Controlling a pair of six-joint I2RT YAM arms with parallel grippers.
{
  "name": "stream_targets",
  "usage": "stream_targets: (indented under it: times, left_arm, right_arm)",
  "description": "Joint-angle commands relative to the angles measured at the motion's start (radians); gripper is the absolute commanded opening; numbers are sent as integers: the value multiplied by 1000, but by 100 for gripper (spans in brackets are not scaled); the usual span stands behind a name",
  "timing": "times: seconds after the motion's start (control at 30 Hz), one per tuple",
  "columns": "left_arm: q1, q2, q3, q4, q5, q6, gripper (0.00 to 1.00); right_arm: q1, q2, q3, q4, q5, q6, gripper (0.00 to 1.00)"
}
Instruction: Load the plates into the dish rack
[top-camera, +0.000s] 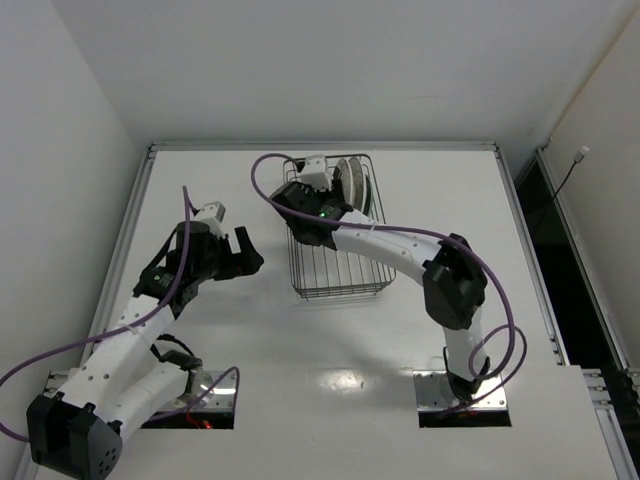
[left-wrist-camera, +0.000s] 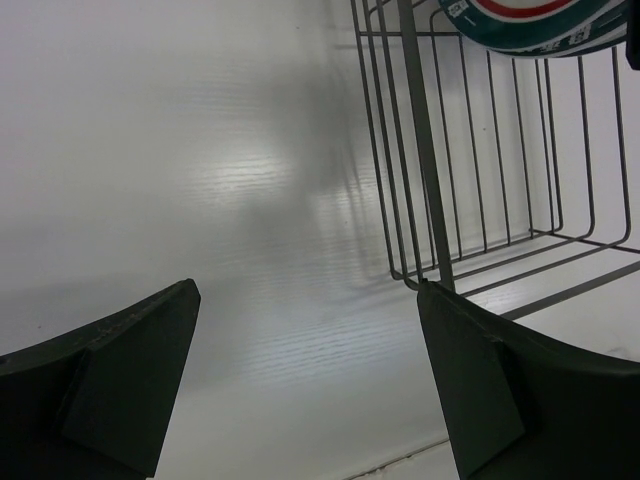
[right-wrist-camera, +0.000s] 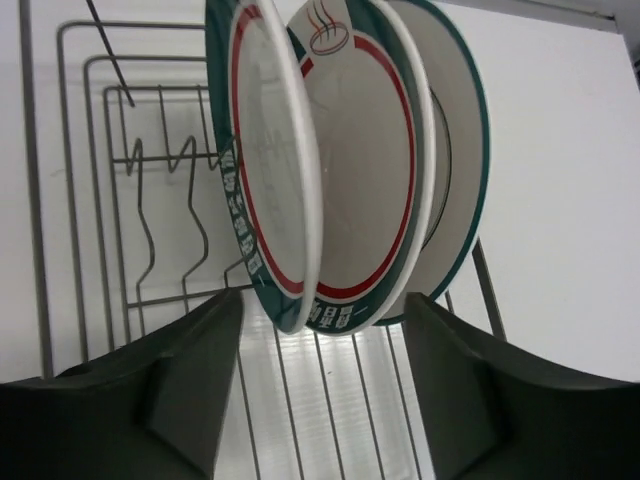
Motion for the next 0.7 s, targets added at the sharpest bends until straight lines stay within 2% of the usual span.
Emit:
stream_targets:
  times: [0.0,0.1,0.13,0.3,0.4,0.53,0.67]
  left_arm:
    - [-21,2,-4,37,-20,-2,89]
    - [-32,2,-4,28,-29,-11,89]
    - [-32,2,-4,28,-38,-11,89]
    - [-52,11,-4,19,-48,-11,89]
    - [-52,11,-4,19,-48,-11,89]
    - [-52,11,-4,19,-48,-11,89]
    - [-52,20,-4,19,-48,-11,89]
  right_arm:
    - [-23,-130,67,-28,-82,24,65]
    - [-49,-198,107,-66,-118,24,84]
    - [-59,-215,134,-97,-131,24,100]
    - [-112,-285,375,-268,-174,12,100]
    - [-121,-379,408,-280,-197,-8,100]
    - [-121,-572,237,-104,-254,-89,100]
    - [-112,-745,64,58,-228,-114,100]
